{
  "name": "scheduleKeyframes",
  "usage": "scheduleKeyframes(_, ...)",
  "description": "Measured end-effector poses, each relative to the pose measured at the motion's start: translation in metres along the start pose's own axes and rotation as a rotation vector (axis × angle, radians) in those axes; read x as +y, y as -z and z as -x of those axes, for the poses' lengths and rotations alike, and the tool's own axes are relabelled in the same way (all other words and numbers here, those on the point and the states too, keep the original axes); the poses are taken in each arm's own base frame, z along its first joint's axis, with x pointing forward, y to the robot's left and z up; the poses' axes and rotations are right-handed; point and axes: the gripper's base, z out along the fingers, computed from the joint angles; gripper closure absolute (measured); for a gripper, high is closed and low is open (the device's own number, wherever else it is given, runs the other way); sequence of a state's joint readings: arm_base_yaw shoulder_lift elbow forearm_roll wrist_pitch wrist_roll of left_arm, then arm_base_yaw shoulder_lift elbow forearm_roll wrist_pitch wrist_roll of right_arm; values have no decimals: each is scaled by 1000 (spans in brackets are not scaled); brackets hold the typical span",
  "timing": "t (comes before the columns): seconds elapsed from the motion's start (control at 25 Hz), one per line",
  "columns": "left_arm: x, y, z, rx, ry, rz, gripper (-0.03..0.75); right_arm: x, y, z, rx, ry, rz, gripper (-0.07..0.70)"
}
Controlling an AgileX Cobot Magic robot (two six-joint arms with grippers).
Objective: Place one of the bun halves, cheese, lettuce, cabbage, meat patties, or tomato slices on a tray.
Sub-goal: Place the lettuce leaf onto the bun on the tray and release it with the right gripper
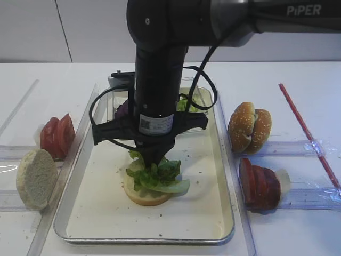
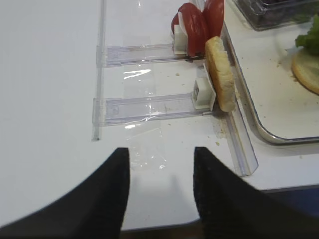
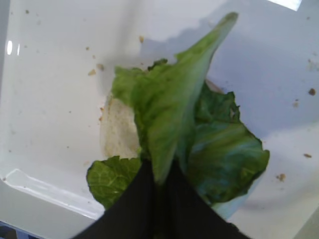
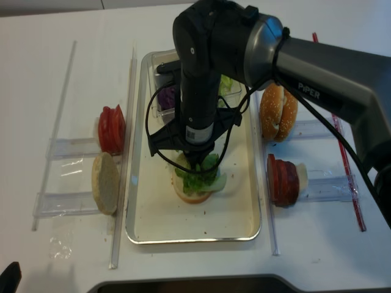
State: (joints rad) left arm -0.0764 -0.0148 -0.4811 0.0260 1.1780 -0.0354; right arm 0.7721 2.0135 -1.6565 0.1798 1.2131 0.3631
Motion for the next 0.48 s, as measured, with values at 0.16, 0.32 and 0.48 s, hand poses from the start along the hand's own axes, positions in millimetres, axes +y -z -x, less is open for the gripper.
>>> scheduleKeyframes(0.16,0,0,0,0,0,0,423,1,-3,1,-3,2,7,581)
scheduleKeyframes(0.32,0,0,0,0,0,0,423,2,-3,2,-10,-5,18,581)
scheduleKeyframes(0.48,0,0,0,0,0,0,423,3,-3,2,-9,-7,24,546)
